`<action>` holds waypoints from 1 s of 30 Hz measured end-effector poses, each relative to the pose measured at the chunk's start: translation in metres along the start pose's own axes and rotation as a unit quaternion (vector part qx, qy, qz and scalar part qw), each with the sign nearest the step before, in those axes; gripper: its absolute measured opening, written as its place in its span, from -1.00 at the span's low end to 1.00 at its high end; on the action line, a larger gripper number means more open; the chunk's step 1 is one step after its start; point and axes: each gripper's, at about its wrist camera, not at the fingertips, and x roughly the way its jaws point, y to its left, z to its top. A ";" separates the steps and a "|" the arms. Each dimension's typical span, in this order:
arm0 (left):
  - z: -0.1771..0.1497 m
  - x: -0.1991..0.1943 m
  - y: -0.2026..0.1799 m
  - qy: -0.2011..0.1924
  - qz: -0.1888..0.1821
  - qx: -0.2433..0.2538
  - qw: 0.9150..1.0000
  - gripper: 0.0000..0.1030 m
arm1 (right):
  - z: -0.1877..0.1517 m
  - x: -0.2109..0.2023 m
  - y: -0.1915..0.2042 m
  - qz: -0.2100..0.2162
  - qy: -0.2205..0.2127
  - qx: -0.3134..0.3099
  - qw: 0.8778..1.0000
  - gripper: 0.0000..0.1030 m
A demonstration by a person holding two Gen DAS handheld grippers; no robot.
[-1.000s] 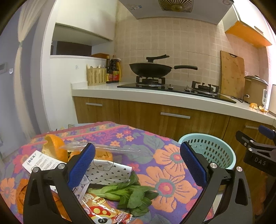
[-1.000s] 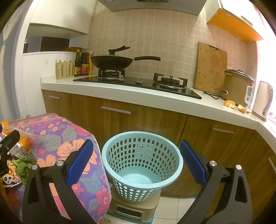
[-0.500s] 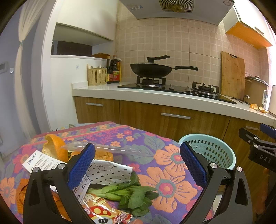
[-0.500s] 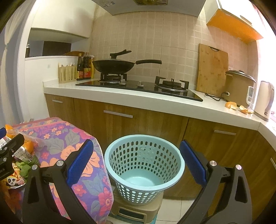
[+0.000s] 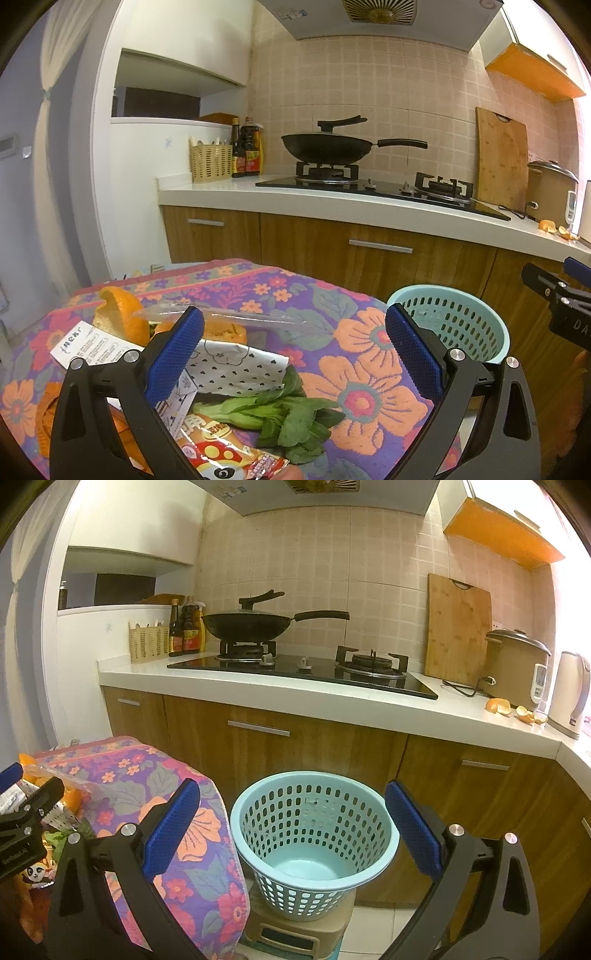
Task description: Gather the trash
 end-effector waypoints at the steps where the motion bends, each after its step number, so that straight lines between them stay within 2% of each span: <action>1: 0.000 0.000 0.000 0.000 0.000 0.000 1.000 0.85 | 0.001 -0.001 0.000 0.001 -0.001 0.001 1.000 0.85; 11: -0.002 0.002 0.002 0.001 0.017 0.004 1.000 0.85 | 0.012 -0.012 0.003 0.004 -0.024 -0.001 1.000 0.85; 20: -0.001 0.002 0.008 -0.001 0.020 -0.002 1.000 0.85 | 0.013 -0.012 0.006 0.008 -0.022 -0.004 1.000 0.85; 30: -0.002 0.001 0.001 -0.004 0.032 0.017 0.999 0.85 | 0.014 -0.014 0.009 0.005 -0.029 -0.012 0.999 0.85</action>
